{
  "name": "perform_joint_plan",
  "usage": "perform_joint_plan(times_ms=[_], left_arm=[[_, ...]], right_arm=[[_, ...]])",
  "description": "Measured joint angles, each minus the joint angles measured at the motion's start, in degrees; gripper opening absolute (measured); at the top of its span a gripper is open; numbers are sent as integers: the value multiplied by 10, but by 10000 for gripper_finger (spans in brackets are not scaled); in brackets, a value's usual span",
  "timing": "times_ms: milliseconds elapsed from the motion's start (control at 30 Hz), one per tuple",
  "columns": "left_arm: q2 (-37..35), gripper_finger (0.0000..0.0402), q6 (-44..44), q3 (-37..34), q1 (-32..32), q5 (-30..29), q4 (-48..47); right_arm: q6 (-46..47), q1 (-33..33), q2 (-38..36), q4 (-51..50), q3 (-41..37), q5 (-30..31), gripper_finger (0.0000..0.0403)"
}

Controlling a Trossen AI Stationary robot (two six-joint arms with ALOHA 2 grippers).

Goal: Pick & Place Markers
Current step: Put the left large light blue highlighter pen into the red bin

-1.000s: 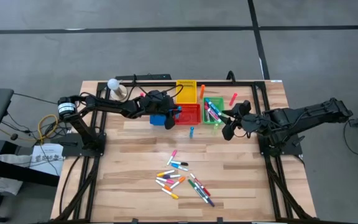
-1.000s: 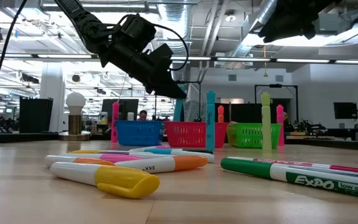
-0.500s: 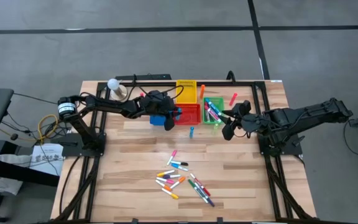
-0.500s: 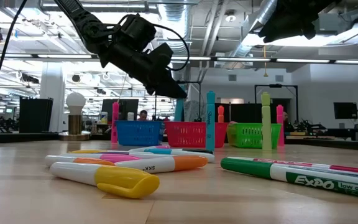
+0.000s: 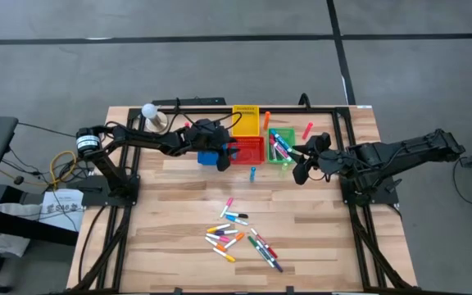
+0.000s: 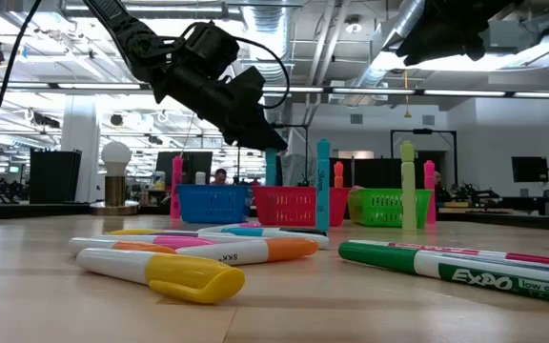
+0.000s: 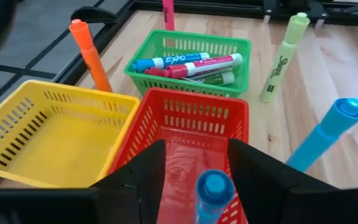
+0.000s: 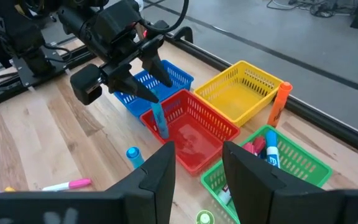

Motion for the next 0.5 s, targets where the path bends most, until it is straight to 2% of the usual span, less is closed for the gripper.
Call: perform_joint_plan(times_ms=[300,500], left_arm=[[-1,175,18,0,-2,-9,2],[-55,175,46,-1,-4,-11,-8]], right_arm=[[0,1,0,0,0,0,125],[-4,1,0,0,0,0,125]])
